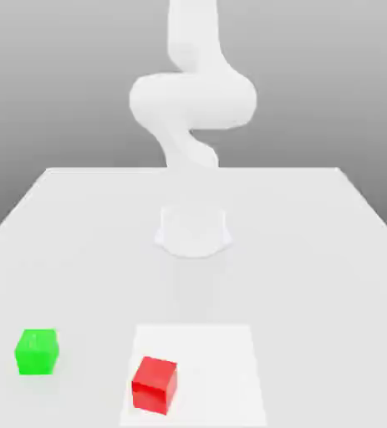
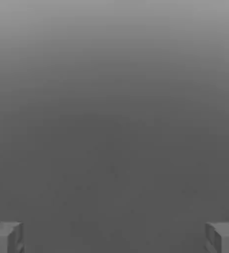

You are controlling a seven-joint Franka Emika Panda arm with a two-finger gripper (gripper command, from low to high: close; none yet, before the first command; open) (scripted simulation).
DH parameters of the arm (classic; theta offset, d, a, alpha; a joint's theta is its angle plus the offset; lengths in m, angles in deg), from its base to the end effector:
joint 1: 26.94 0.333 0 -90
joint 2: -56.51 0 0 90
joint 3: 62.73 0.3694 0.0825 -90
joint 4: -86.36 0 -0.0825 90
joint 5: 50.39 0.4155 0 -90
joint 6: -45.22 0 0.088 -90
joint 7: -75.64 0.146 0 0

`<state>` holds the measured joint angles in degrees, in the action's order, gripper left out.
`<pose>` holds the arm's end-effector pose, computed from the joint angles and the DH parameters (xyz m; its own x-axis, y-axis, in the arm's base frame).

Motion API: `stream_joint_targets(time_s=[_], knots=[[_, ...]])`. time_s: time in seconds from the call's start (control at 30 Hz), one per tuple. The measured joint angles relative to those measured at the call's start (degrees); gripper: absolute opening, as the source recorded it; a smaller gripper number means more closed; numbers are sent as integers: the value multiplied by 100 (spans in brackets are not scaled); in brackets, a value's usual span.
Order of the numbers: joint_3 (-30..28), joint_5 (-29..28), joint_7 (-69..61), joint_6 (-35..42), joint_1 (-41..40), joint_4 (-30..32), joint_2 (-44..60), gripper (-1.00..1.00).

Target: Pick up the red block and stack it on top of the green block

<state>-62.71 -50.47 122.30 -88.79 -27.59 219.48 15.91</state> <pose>0.4036 -0.0045 0.6802 0.5061 -0.7322 0.4559 -0.5523 -0.6811 -0.4807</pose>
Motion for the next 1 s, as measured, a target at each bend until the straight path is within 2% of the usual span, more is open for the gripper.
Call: stream_joint_targets(time_s=[0.77, 0.93, 0.97, 1.0], knots=[[-136, 45, 674, -2054, -457, 1231, 4813, 0], [-103, 109, 656, -2854, -493, 1148, 5851, 0], [-93, 117, 650, -2994, -502, 1124, 6017, -100], [-93, 117, 650, -2994, -502, 1124, 6017, -100]])
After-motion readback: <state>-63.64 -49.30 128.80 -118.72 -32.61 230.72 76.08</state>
